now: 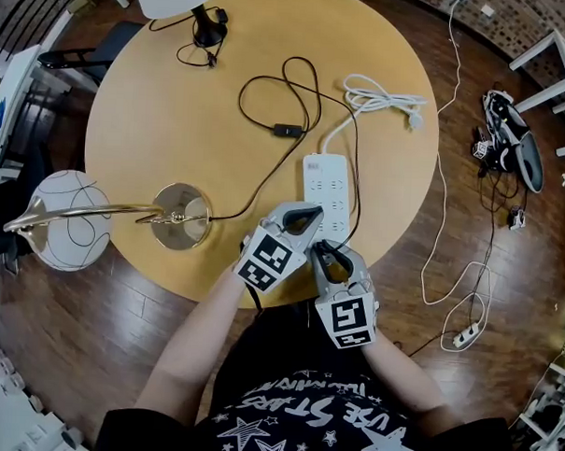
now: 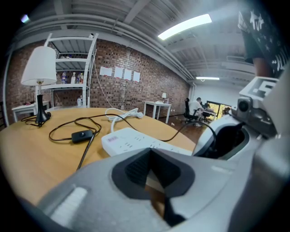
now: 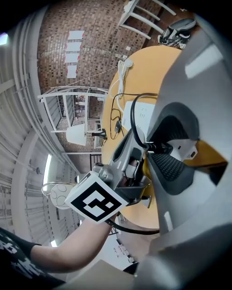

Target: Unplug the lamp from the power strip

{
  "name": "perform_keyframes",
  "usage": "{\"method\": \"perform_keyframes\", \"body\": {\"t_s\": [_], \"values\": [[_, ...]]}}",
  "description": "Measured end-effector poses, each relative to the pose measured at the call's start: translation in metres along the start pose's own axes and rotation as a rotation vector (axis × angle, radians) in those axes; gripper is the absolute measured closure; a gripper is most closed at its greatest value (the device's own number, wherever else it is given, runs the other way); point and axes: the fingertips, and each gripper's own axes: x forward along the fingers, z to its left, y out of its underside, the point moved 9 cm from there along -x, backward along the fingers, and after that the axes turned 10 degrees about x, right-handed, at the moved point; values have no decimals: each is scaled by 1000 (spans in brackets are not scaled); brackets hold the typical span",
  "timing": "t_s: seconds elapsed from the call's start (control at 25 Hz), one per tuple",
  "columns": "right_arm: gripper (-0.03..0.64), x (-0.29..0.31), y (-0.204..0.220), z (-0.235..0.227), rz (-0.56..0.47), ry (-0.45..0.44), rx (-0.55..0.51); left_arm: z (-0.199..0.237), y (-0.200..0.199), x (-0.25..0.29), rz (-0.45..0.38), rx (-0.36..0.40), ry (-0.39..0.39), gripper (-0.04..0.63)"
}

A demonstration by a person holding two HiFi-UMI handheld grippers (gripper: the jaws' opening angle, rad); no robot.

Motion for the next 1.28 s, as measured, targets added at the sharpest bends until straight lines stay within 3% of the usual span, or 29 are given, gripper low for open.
{"method": "perform_keyframes", "body": {"t_s": [0.2,0.56,0.76,1.04,1.28], "values": [[543,-2,-2,-4,18,52,62,-1,-1,3,0,10,3,594],[545,-4,-1,-5,11,71,43,-3,-3,5,5,6,-10,594],[548,-5,6,-16,21,112,183,-4,-3,8,8,0,-14,594],[549,-6,-2,-10,26,125,69,-6,-3,11,2,8,-25,594],[549,-7,-3,-14,33,119,127,-7,-4,11,5,6,-35,594]]}}
